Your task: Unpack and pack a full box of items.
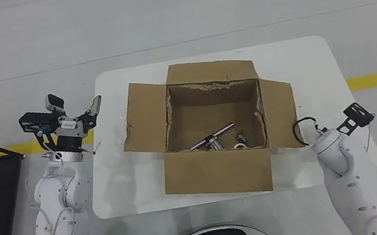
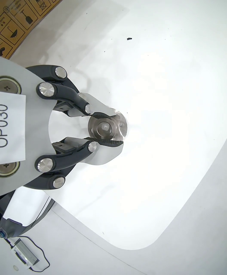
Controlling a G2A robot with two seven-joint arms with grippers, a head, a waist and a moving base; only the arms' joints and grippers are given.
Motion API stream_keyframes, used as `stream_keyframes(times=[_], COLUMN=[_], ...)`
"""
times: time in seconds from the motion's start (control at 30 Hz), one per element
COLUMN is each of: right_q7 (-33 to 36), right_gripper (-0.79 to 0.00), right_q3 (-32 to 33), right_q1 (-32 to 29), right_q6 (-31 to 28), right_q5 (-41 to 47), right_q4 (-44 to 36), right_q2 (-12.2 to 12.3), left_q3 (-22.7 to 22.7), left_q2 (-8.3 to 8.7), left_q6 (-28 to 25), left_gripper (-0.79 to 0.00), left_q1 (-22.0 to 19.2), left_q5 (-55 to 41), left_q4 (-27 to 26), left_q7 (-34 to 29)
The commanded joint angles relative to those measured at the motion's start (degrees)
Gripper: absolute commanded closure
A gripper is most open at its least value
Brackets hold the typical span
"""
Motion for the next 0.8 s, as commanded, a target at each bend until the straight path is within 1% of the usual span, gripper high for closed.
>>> stream_keyframes(times=[0.0, 0.03, 0.07, 0.1, 0.13, 0.17, 0.2, 0.33, 0.4, 0.47, 0.53, 0.6, 0.67, 0.77], right_q7=[0.62, 0.83, 0.97, 1.03, 1.00, 0.91, 0.84, -1.02, -3.72, -8.20, -14.02, -20.97, -26.40, -31.47], right_gripper=[-0.151, -0.185, -0.243, -0.342, -0.419, -0.745, -0.785, -0.785, -0.785, -0.785, -0.785, -0.785, -0.785, -0.785], right_q3=[-0.08, -0.08, -0.02, 0.11, 0.21, 0.31, 0.40, 1.87, 3.29, 5.25, 6.41, 7.15, 6.10, 3.59], right_q1=[0.27, 0.31, 0.26, 0.15, -0.06, -0.27, -0.44, -1.61, -3.48, -6.75, -10.81, -15.91, -20.74, -26.09], right_q6=[0.14, 0.23, 0.37, 0.48, 0.45, 0.41, 0.42, 1.31, 1.48, -0.03, -5.63, -14.19, -22.73, -31.88], right_q5=[-0.48, -0.65, -0.73, -0.62, -0.48, -0.35, -0.16, 2.47, 6.03, 11.92, 19.19, 25.08, 27.65, 27.34], right_q4=[0.20, 0.16, -0.02, -0.37, -0.69, -1.02, -1.29, -4.36, -9.28, -15.97, -23.15, -28.06, -31.74, -34.57], right_q2=[0.00, -0.01, -0.03, -0.06, -0.10, -0.13, -0.18, -0.53, -0.98, -1.69, -2.55, -3.27, -3.68, -3.91], left_q3=[0.00, 0.00, 0.00, 0.00, 0.00, 0.00, 0.00, 0.00, 0.00, 0.00, 0.00, 0.00, 0.00, 0.00], left_q2=[0.00, 0.00, 0.00, 0.00, 0.00, 0.00, 0.00, 0.00, 0.00, 0.00, 0.00, 0.00, 0.00, 0.00], left_q6=[0.00, 0.00, 0.00, 0.00, 0.00, 0.00, 0.00, 0.00, 0.00, 0.00, 0.00, 0.00, 0.00, 0.00], left_gripper=[-0.785, -0.785, -0.785, -0.785, -0.785, -0.785, -0.785, -0.785, -0.785, -0.785, -0.785, -0.785, -0.785, -0.785], left_q1=[0.00, 0.00, 0.00, 0.00, 0.00, 0.00, 0.00, 0.00, 0.00, 0.00, 0.00, 0.00, 0.00, 0.00], left_q5=[0.00, 0.00, 0.00, 0.00, 0.00, 0.00, 0.00, 0.00, 0.00, 0.00, 0.00, 0.00, 0.00, 0.00], left_q4=[0.00, 0.00, 0.00, 0.00, 0.00, 0.00, 0.00, 0.00, 0.00, 0.00, 0.00, 0.00, 0.00, 0.00], left_q7=[0.00, 0.00, 0.00, 0.00, 0.00, 0.00, 0.00, 0.00, 0.00, 0.00, 0.00, 0.00, 0.00, 0.00])
